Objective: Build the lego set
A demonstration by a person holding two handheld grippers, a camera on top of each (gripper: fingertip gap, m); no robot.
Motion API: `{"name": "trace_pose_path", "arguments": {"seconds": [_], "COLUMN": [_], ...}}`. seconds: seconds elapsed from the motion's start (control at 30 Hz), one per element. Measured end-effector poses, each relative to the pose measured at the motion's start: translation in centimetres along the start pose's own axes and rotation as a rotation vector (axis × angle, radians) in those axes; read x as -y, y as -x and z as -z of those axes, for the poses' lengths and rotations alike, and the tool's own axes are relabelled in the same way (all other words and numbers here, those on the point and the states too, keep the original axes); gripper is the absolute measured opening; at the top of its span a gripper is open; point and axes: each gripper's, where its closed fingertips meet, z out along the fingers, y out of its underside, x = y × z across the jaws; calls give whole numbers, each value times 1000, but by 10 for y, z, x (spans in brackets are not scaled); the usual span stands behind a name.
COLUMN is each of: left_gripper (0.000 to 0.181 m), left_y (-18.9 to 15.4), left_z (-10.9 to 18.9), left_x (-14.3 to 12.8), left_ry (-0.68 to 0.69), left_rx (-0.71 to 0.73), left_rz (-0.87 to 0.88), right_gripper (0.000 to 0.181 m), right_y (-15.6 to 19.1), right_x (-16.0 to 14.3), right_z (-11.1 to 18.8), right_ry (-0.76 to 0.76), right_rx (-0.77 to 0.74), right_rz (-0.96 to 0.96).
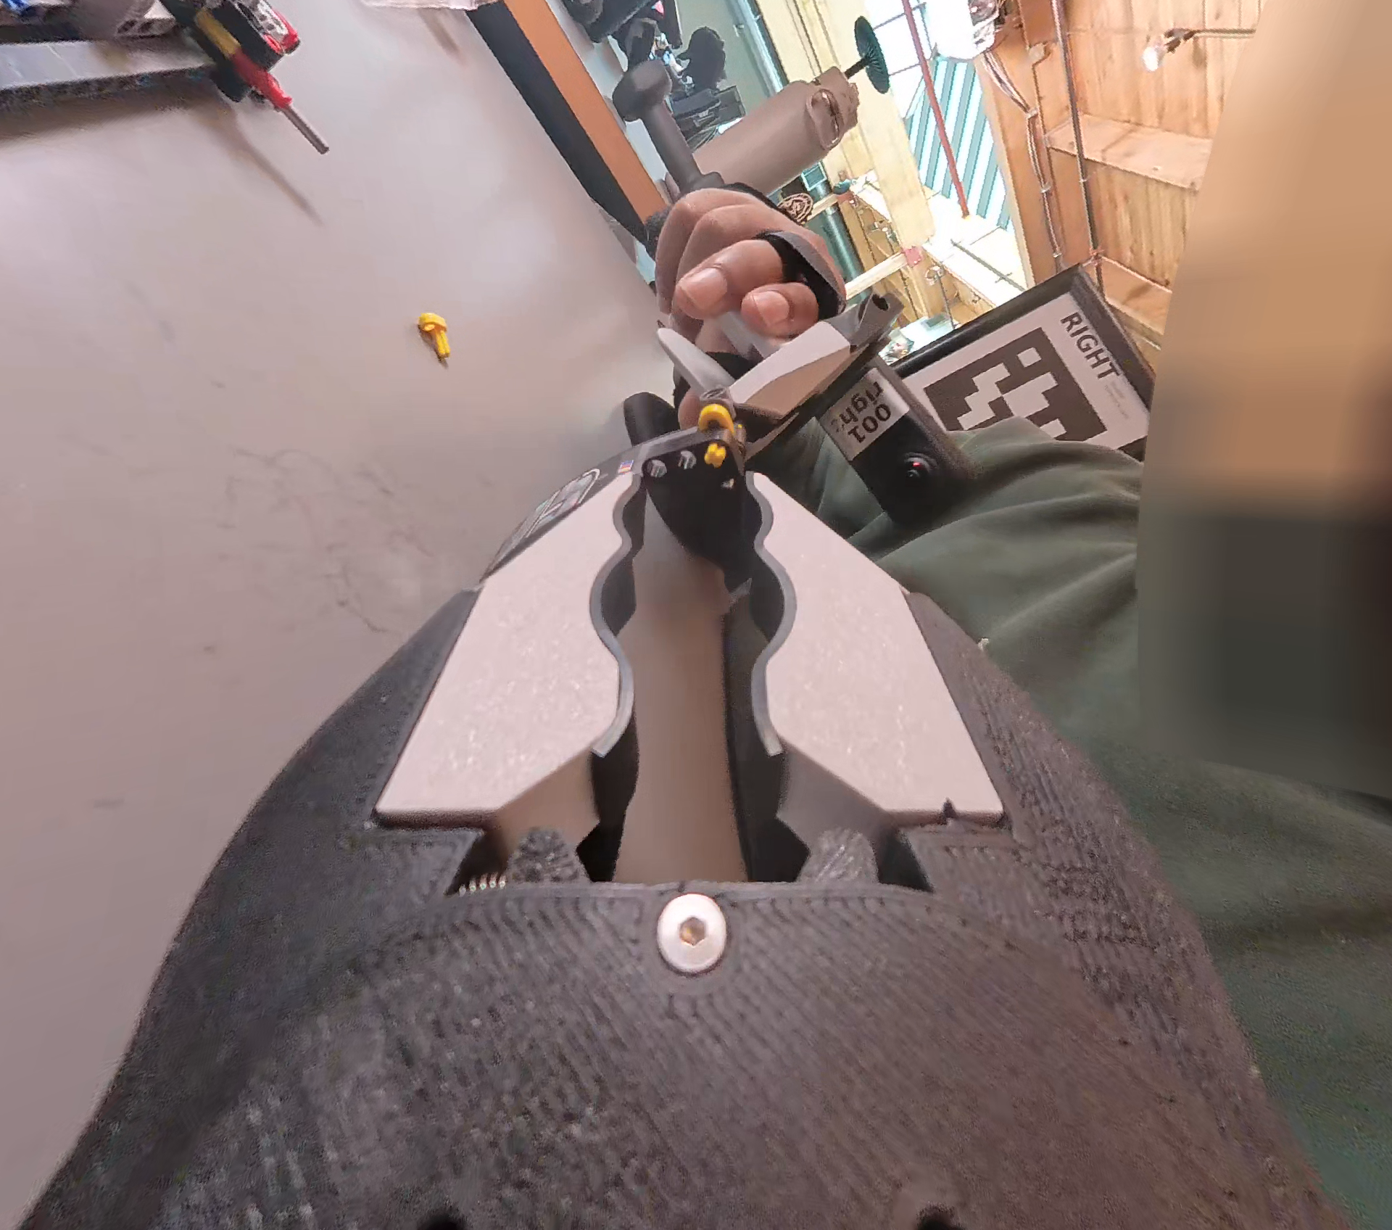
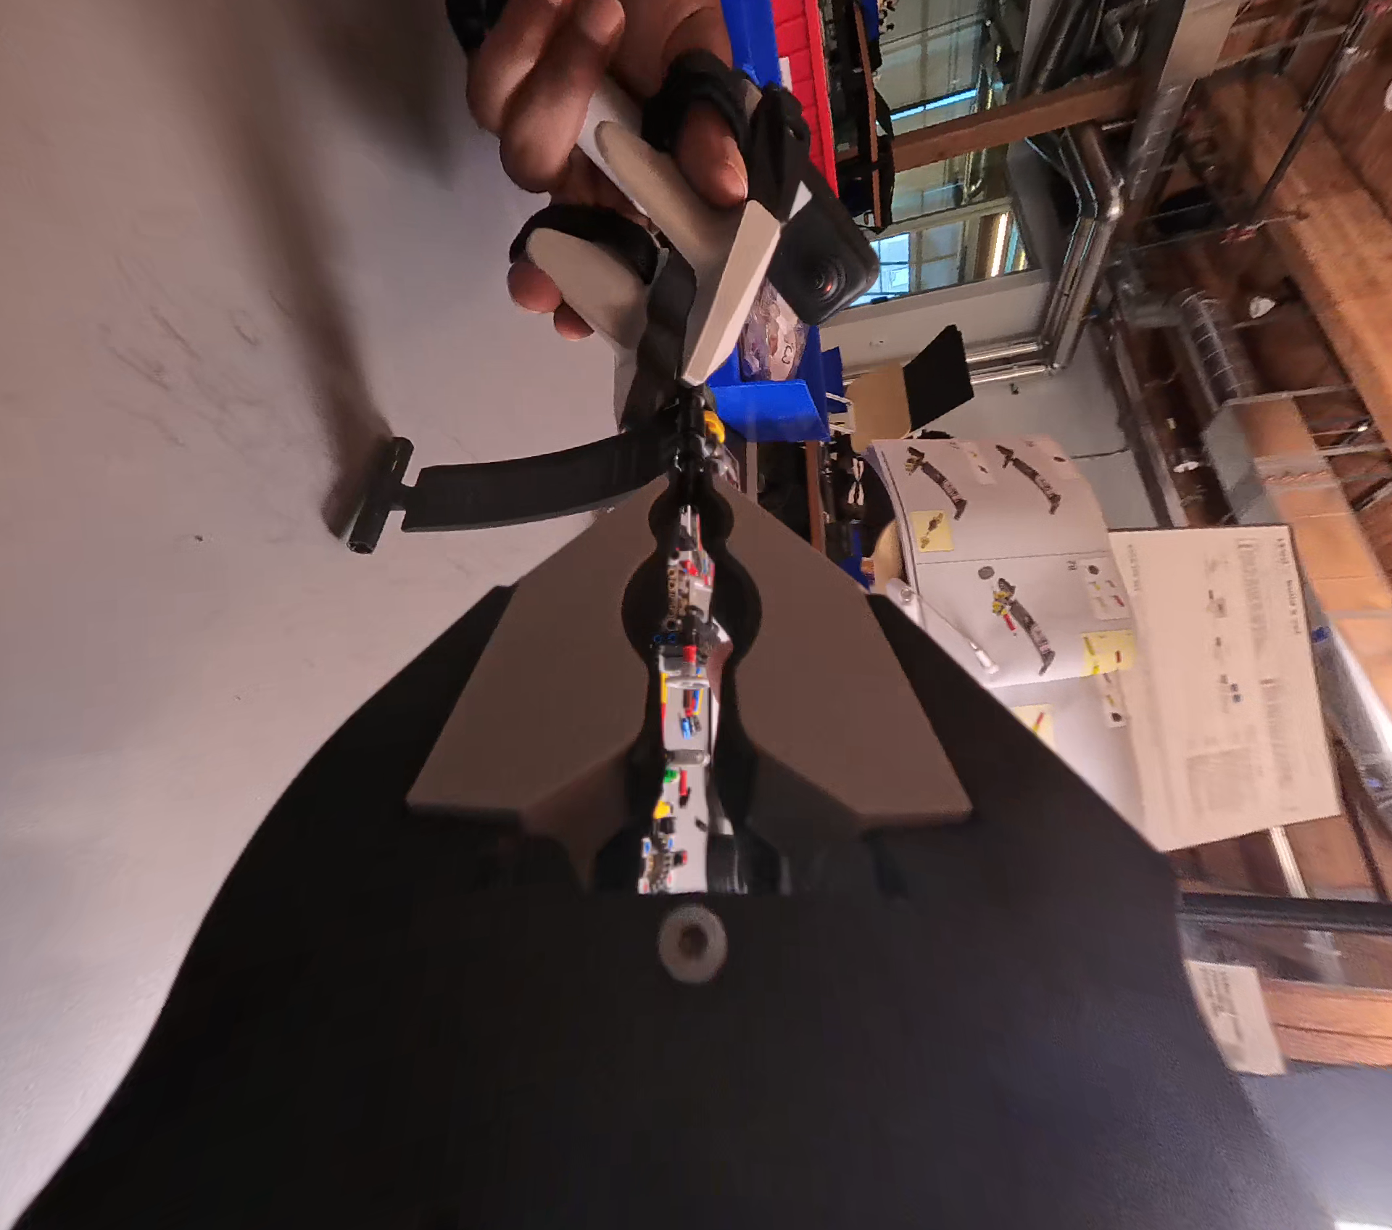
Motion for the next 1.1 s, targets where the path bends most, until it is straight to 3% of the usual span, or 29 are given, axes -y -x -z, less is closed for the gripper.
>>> {"name": "trace_pose_path", "arguments": {"seconds": [0.03, 0.2, 0.37, 0.5, 0.63, 0.77, 0.93, 1.1], "left_gripper": [24, 25, 21, 21, 21, 21, 20, 18], "left_y": [-1, -7, -10, -16, -15, -7, -7, -2], "left_z": [0, 2, 2, 2, 2, -1, -6, -6], "left_x": [1, 5, 6, 10, 11, 6, 1, 0], "left_ry": [-7, -28, -27, -58, -78, -42, -27, -10], "left_rx": [-11, -44, -15, 5, 91, 189, 230, 251], "left_rz": [10, -6, -141, -344, -595, -810, -944, -946], "right_gripper": [1, 0, 1, 1, 1, 15, 9, 3], "right_y": [0, 0, -3, -6, -3, -9, -2, 1], "right_x": [1, 7, 9, 11, 7, 8, 10, 9], "right_z": [0, 1, 2, 3, 2, 5, 2, 1], "right_ry": [0, -12, -55, -118, -182, -269, -246, -217], "right_rx": [-1, 5, 28, 61, 173, 266, 314, 276], "right_rz": [19, 13, -136, -371, -753, -1046, -1086, -951]}}
